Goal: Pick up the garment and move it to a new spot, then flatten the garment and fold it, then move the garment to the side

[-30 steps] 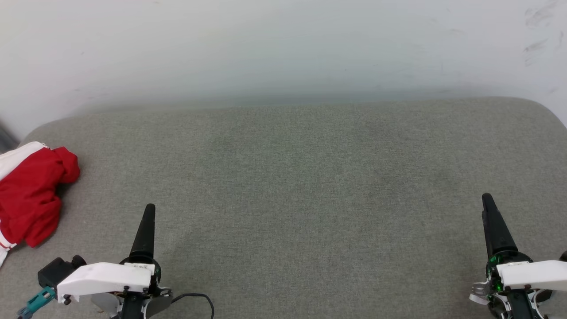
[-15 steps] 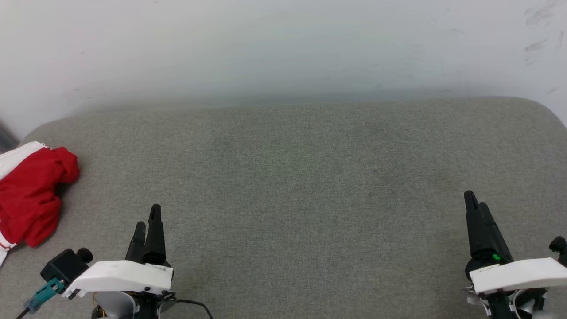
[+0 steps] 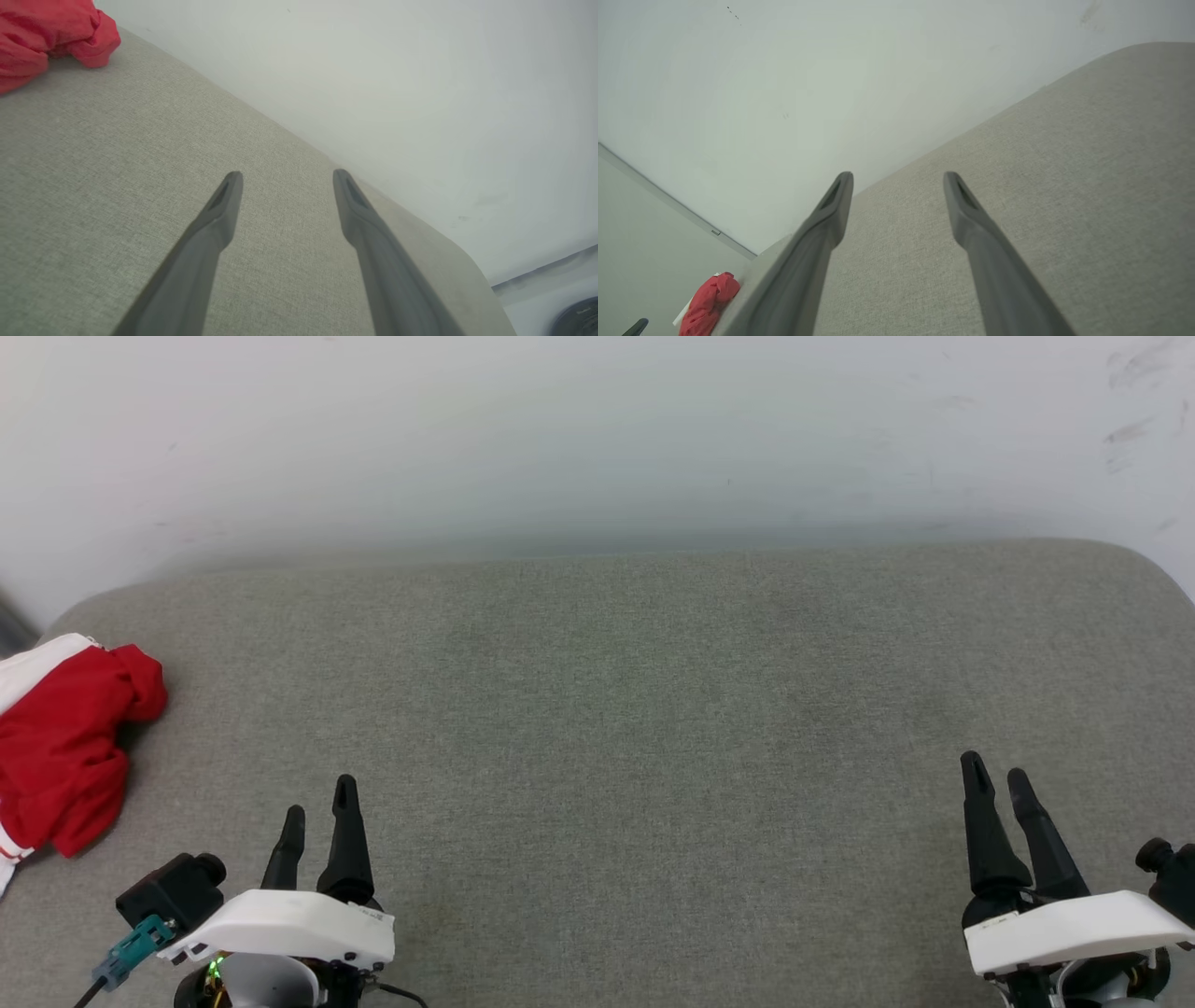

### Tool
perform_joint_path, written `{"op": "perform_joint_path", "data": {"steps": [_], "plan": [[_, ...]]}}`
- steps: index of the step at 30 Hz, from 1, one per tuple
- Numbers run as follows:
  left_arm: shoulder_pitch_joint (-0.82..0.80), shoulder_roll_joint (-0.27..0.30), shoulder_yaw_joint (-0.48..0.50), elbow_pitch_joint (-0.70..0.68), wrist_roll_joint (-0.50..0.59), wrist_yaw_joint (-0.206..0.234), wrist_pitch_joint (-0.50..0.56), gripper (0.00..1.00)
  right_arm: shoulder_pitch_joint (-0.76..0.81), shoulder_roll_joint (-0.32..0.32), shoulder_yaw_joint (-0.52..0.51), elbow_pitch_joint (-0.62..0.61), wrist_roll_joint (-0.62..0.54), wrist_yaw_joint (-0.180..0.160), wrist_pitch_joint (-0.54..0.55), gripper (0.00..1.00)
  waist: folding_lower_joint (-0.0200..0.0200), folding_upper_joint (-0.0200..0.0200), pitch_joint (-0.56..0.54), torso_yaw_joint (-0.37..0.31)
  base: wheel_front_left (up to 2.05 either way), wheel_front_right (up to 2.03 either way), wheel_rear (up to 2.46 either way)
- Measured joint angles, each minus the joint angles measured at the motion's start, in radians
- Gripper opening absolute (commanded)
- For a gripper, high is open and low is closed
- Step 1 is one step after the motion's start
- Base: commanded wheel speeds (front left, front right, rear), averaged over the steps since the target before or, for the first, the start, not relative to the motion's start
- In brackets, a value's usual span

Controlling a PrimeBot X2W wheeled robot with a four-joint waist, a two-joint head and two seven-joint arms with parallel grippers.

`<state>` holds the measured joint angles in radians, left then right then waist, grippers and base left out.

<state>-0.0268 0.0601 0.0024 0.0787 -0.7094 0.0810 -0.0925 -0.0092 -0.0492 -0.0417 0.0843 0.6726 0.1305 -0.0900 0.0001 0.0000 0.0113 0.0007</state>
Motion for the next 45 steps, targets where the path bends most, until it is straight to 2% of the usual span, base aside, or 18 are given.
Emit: {"op": "perform_joint_path", "data": {"steps": [11, 31, 45], "plan": [[0.009, 0.018, -0.038, -0.019, 0.121, 0.025, -0.032, 1.00, 0.012, 0.000, 0.004, -0.021, -0.146, 0.000, -0.034, 1.00, 0.0000, 0.0000, 0.001, 0.001, 0.00, 0.00, 0.00], [0.032, 0.014, -0.062, -0.036, 0.313, -0.002, -0.083, 1.00, 0.035, 0.000, 0.017, -0.068, -0.333, 0.000, -0.086, 1.00, 0.0000, 0.0000, 0.000, 0.002, 0.00, 0.00, 0.00], [0.053, 0.002, -0.062, -0.030, 0.438, -0.016, -0.114, 1.00, 0.053, 0.000, 0.019, -0.090, -0.414, 0.000, -0.117, 1.00, 0.0000, 0.0000, -0.007, 0.004, 0.00, 0.00, 0.00]]}}
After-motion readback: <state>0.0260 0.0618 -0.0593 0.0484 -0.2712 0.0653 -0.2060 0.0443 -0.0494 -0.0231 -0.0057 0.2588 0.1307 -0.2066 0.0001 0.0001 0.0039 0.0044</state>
